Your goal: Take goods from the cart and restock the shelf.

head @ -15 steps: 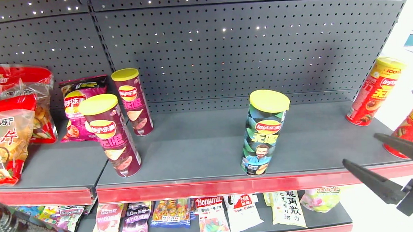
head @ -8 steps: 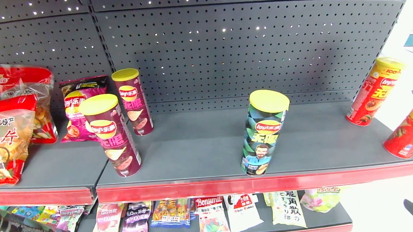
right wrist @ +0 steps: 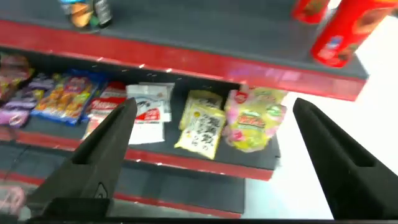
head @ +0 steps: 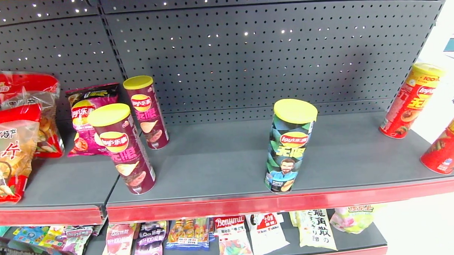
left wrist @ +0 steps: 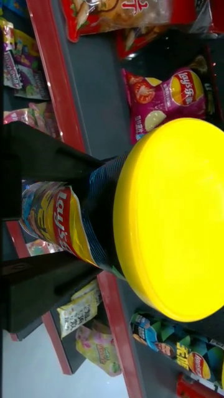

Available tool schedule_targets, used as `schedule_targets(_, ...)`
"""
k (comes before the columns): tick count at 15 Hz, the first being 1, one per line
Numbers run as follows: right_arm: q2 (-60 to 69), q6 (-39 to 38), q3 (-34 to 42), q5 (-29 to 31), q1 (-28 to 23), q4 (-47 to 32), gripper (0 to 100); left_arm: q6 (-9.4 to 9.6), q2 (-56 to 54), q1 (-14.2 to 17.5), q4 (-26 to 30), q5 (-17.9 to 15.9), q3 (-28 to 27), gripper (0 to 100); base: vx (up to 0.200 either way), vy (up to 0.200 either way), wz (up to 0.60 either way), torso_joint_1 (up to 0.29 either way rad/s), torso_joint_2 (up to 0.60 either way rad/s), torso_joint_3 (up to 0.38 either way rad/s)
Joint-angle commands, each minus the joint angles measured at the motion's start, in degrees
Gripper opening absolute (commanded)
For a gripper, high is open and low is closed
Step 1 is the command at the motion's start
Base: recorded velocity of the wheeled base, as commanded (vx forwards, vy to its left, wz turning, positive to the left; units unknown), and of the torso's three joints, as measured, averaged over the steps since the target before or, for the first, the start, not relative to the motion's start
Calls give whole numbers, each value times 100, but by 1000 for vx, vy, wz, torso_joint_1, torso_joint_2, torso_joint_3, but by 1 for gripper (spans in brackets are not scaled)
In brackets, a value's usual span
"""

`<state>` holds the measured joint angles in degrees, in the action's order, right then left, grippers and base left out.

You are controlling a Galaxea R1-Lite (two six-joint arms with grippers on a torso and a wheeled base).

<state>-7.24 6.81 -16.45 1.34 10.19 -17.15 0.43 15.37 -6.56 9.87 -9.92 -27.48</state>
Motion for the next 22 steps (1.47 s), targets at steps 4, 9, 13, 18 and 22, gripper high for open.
schedule_targets(4,109,22,1187,-117,-26,1109,100,72,150,14,15,140,32,0,0,0,0,0,0,0)
schedule_targets(9,-656,22,792,543,-1186,1126,100,72,80,14,15,210,41,0,0,0,0,0,0,0)
schedule_targets(13,715,-207,1275,15,-993,1223,100,72,71,14,15,201,32,0,0,0,0,0,0,0)
schedule_targets(18,724,-690,1645,-169,-1010,1706,100,63,-140,5,23,140,260,0,0,0,0,0,0,0)
schedule_targets(22,724,-673,1636,-169,-1010,1698,100,-43,-236,-3,23,26,340,0,0,0,0,0,0,0)
